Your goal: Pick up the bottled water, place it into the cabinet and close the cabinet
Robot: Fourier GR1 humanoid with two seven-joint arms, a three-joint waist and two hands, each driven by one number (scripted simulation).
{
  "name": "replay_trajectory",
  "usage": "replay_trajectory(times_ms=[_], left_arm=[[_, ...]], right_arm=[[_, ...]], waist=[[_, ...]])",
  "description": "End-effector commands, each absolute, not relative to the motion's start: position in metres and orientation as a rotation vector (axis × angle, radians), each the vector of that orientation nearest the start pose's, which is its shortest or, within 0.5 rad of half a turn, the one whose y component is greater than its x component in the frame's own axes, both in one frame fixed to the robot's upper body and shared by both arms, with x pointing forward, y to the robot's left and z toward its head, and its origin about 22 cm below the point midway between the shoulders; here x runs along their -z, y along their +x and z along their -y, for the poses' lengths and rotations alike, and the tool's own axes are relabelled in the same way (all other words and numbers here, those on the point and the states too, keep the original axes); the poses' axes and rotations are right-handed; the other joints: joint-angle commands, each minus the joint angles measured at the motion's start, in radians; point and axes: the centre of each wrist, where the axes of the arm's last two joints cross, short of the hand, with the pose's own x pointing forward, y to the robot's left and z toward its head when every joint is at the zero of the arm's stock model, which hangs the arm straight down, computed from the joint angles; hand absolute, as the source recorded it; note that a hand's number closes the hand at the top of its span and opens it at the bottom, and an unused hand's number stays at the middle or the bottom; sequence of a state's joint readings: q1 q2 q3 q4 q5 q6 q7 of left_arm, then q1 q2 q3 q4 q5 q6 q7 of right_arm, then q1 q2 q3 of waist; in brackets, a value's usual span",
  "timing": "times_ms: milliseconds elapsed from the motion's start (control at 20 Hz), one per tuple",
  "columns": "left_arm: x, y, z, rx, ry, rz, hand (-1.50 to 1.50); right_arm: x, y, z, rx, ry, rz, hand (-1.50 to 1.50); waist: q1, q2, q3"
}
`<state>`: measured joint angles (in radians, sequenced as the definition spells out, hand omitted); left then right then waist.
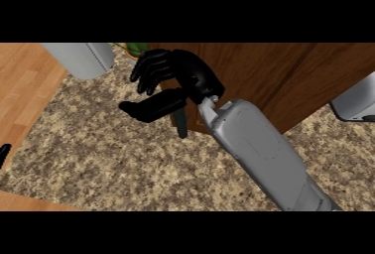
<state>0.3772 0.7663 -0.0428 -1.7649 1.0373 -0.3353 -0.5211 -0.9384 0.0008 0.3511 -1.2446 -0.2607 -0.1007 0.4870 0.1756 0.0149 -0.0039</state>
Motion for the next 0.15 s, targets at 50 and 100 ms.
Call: replay_trajectory(times_ms=[50,100], left_arm=[[-0.059,0.155,-0.381,-0.158,-0.496,1.891,-1.50],[-0.048,0.150,-0.380,-0.189,-0.494,1.863,-1.50]], right_arm=[[-0.201,0.383,0.033,-0.347,0.301,1.563,-1.50],[-0.200,0.383,0.030,-0.359,0.302,1.567,-1.50]], waist=[[-0.004,0.025,0.002],[-0.010,0.026,0.001]])
